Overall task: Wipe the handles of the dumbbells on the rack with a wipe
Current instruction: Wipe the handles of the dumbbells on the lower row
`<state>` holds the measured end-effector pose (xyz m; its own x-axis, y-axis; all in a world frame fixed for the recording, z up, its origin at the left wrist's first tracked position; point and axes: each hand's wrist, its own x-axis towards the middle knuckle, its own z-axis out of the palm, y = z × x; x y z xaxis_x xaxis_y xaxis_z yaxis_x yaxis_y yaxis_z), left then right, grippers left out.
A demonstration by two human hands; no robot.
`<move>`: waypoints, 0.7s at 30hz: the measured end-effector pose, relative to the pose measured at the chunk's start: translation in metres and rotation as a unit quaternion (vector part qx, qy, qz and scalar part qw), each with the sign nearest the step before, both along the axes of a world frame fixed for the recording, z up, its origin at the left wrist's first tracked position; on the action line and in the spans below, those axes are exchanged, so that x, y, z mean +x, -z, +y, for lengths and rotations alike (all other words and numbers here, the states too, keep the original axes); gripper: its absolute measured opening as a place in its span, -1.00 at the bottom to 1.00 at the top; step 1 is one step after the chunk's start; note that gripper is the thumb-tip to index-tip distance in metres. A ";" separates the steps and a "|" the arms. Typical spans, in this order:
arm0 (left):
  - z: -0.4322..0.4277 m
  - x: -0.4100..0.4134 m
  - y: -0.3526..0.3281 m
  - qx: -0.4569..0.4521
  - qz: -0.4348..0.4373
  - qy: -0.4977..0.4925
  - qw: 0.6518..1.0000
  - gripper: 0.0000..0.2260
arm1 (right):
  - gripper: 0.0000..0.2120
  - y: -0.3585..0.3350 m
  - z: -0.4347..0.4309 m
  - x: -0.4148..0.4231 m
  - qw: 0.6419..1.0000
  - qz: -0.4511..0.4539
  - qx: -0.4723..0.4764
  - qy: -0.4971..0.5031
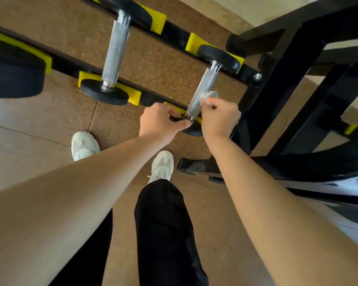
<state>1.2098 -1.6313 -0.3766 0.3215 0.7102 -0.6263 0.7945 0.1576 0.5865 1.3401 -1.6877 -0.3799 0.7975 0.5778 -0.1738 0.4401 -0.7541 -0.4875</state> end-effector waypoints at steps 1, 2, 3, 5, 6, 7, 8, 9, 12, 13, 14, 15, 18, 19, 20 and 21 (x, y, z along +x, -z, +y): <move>0.001 0.000 0.000 0.001 -0.001 0.008 1.000 -0.69 | -0.84 -0.004 -0.002 0.001 0.999 0.001 -0.021 -0.027; 0.002 0.000 -0.001 0.003 -0.001 0.017 1.000 -0.69 | -0.84 -0.008 -0.001 0.005 0.998 0.012 -0.042 -0.049; 0.002 0.000 -0.001 0.005 -0.002 0.026 1.000 -0.69 | -0.83 -0.012 0.002 0.010 0.995 0.023 -0.060 -0.070; 0.003 0.000 -0.001 0.005 -0.002 0.040 0.999 -0.68 | -0.79 -0.021 0.011 0.020 0.991 0.013 -0.073 -0.113; 0.005 0.000 -0.001 0.004 -0.002 0.047 0.999 -0.67 | -0.80 -0.025 0.017 0.024 0.989 -0.009 -0.061 -0.131; 0.006 0.000 -0.001 0.002 -0.001 0.053 0.999 -0.67 | -0.83 -0.026 0.023 0.027 0.987 -0.033 -0.045 -0.148; 0.007 0.000 0.000 0.000 0.001 0.057 0.998 -0.67 | -0.85 -0.026 0.029 0.028 0.984 -0.049 -0.032 -0.169; 0.007 0.000 0.001 0.000 0.001 0.058 0.998 -0.67 | -0.86 -0.025 0.034 0.028 0.979 -0.055 -0.027 -0.194; 0.007 0.000 0.001 0.009 -0.001 0.076 0.997 -0.68 | -0.87 -0.012 0.033 0.022 0.957 -0.055 -0.078 -0.275; 0.007 -0.001 0.000 0.014 -0.002 0.088 0.996 -0.69 | -0.89 -0.007 0.027 0.019 0.950 -0.058 -0.089 -0.292; 0.008 -0.001 -0.001 0.018 -0.003 0.102 0.995 -0.70 | -0.91 -0.005 0.019 0.015 0.946 -0.056 -0.092 -0.304; 0.008 -0.002 -0.003 0.022 -0.004 0.116 0.993 -0.71 | -0.90 -0.002 0.010 0.011 0.944 -0.044 -0.093 -0.313; 0.008 -0.007 -0.005 0.037 -0.012 0.141 0.989 -0.74 | -0.86 -0.005 -0.011 0.004 0.947 0.047 -0.093 -0.305; 0.007 -0.007 -0.006 0.039 -0.015 0.141 0.989 -0.75 | -0.86 -0.008 -0.015 0.006 0.952 0.068 -0.085 -0.288; 0.007 -0.008 -0.006 0.040 -0.016 0.138 0.989 -0.75 | -0.87 -0.011 -0.016 0.010 0.958 0.074 -0.075 -0.265; 0.007 -0.009 -0.006 0.041 -0.016 0.136 0.990 -0.75 | -0.88 -0.014 -0.016 0.015 0.967 0.063 -0.061 -0.239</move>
